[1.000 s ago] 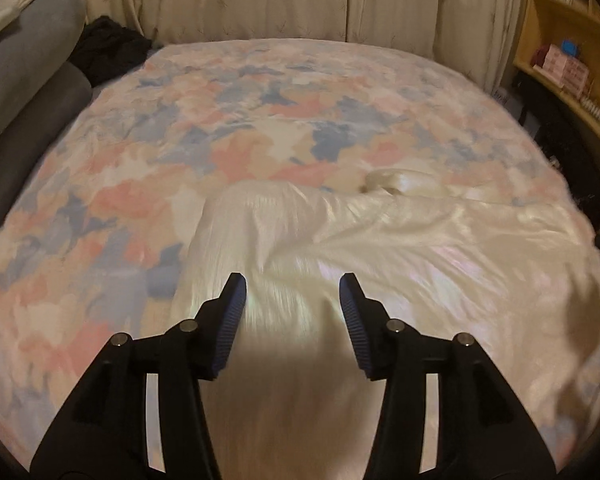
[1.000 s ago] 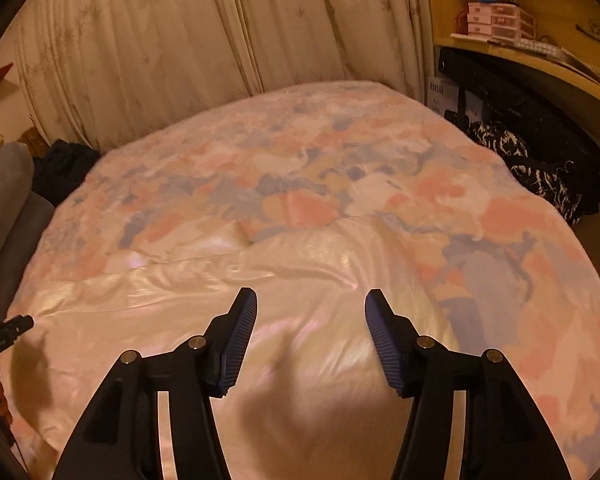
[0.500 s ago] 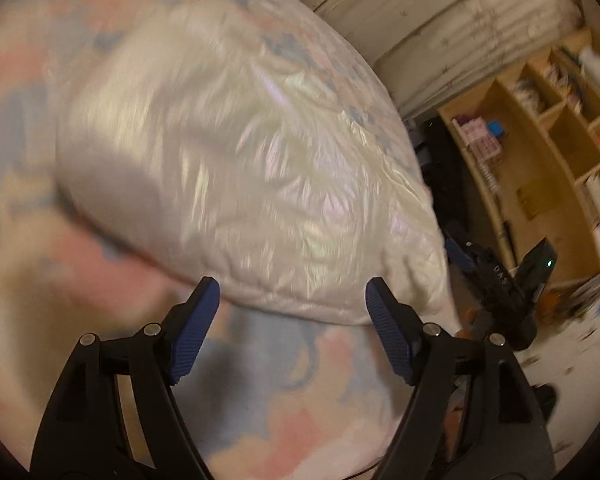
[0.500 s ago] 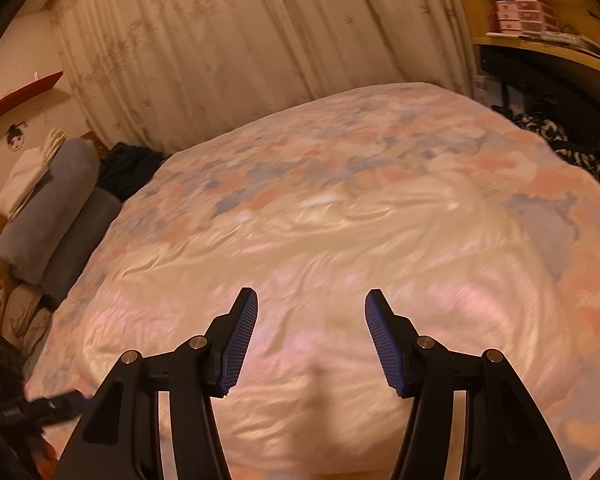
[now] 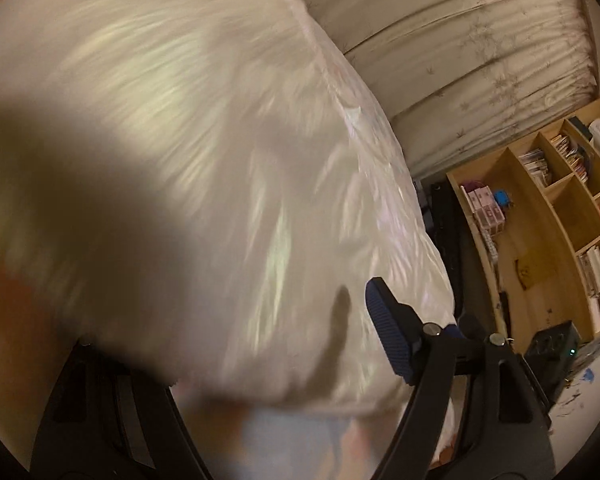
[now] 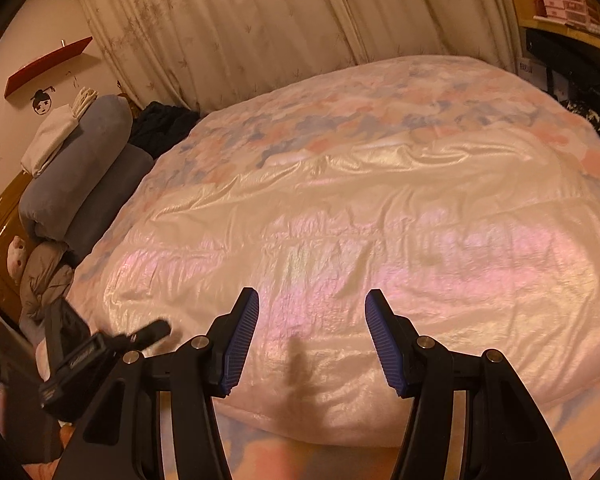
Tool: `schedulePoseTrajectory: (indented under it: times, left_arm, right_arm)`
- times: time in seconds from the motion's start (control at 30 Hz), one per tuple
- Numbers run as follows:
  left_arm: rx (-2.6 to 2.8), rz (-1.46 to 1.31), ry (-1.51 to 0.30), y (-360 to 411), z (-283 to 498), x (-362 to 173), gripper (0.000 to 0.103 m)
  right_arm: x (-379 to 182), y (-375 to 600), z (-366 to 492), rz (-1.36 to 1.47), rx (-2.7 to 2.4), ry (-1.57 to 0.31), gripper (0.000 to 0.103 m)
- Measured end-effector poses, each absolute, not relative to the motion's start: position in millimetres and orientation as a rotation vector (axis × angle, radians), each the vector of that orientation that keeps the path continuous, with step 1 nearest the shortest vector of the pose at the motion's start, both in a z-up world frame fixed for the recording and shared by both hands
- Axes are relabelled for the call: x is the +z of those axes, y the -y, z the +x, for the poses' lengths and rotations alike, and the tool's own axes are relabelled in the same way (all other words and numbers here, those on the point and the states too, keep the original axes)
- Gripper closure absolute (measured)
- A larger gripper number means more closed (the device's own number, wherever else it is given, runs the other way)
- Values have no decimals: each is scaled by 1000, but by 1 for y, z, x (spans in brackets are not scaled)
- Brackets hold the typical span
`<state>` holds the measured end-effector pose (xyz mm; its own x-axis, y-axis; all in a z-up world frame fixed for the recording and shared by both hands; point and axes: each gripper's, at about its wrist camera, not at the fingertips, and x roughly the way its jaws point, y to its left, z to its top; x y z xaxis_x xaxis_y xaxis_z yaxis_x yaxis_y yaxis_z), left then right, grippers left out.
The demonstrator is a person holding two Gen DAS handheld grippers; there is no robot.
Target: Fold large clothes
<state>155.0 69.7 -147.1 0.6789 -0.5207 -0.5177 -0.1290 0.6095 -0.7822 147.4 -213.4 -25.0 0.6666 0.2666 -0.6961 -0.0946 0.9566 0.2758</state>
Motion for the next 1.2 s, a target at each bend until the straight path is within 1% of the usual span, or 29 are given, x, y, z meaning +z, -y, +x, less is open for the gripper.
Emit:
schedulePoseTrajectory:
  times: [0.03,0.1,0.17,0.23,0.3,0.37,0.43,0.53,0.6,0.67,0.83,1.07,1.13,1.17,1.2]
  left_arm:
    - [-250,-900,-809,-69,163,-148,30]
    - [-229,-911,-790,-71,175,-150,30]
    - [-212,-928,-772,-74,184,-153,30]
    - [-203,-938,-758,-79,190,-155,32]
    - [-201,-932,-750,-78,191,-156,33]
    - [-199,-924,-744,-76,193,-155,34]
    - [-194,-907,-735,-73,194,-153,36]
    - [-191,-878,-715,-71,196,-148,36]
    - [-207,-834,-697,-66,199,-142,36]
    - [-214,-782,-691,-62,202,-136,36]
    - [-218,-718,-691,-55,216,-131,36]
    - [-182,-763,-665,-52,225,-133,37]
    - [-168,-783,-652,-50,228,-132,44]
    - [-160,-777,-646,-45,229,-130,46]
    - [-145,-745,-635,-36,229,-125,51]
  right_arm:
    - [-28,212,155,227,205,-824,49]
    - [-32,205,170,225,205,-832,61]
    - [-33,202,194,214,189,-836,69]
    - [-35,196,219,196,154,-826,73]
    - [-38,191,249,187,126,-824,80]
    - [-44,185,280,180,97,-823,83]
    - [-52,179,309,162,67,-836,84]
    - [-85,165,345,114,44,-910,84]
    - [-104,156,355,53,35,-900,84]
    - [-113,155,359,54,33,-898,84]
    - [-125,162,367,103,52,-889,84]
    - [-133,166,363,103,57,-868,84]
    - [-134,166,364,107,59,-866,84]
    - [-133,168,360,109,61,-865,84]
    - [-133,168,358,110,62,-863,84]
